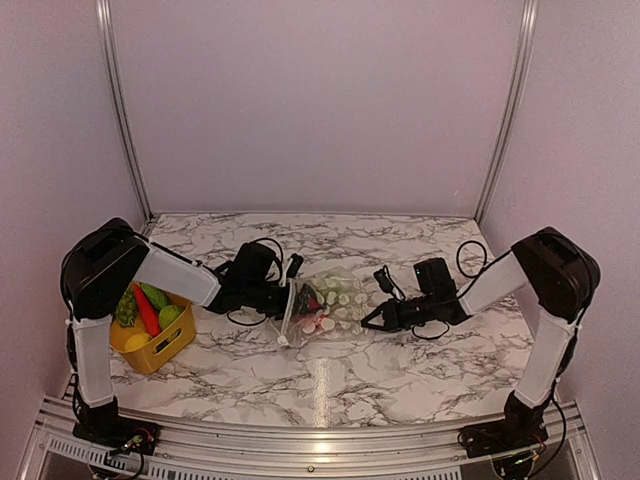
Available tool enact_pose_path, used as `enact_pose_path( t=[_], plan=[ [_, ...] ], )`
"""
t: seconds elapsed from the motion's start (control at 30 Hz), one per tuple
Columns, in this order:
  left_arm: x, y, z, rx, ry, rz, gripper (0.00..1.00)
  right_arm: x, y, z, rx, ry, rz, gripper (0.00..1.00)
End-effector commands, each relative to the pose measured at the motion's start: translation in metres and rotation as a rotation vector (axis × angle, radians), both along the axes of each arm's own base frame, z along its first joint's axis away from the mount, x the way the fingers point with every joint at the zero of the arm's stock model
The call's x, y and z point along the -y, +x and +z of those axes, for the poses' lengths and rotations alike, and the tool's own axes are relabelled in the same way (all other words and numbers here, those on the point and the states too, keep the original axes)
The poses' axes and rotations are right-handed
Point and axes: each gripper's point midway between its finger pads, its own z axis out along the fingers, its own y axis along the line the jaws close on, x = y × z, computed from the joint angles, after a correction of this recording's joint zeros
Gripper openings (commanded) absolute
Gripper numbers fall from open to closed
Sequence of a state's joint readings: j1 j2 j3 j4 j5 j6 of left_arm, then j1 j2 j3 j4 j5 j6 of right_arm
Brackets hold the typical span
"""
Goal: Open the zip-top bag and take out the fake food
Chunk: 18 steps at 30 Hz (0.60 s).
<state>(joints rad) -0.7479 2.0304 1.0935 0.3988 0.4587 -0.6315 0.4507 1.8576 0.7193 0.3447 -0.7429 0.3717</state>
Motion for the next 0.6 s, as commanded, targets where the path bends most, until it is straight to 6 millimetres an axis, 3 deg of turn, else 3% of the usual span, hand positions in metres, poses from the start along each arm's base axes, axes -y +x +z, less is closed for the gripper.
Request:
enact_pose_path(
  t=[0.0,0.17,0.3,0.57],
  plan=[
    [-0.023,0.004,0.02,0.019,0.0,0.046,0.73,0.024,0.011,-0.001,0.01,-0.028,-0.094,0.0],
    [-0.047,0.006,0.032,0.022,-0.005,0.071,0.74,0.038,0.011,-0.004,0.002,-0.04,-0.137,0.0],
    [-0.062,0.003,0.03,0.023,0.034,0.071,0.76,0.044,0.01,-0.005,-0.001,-0.046,-0.15,0.0],
    [-0.045,-0.009,0.003,-0.003,0.053,0.003,0.72,0.041,0.01,-0.003,-0.007,-0.024,-0.143,0.0]
  ],
)
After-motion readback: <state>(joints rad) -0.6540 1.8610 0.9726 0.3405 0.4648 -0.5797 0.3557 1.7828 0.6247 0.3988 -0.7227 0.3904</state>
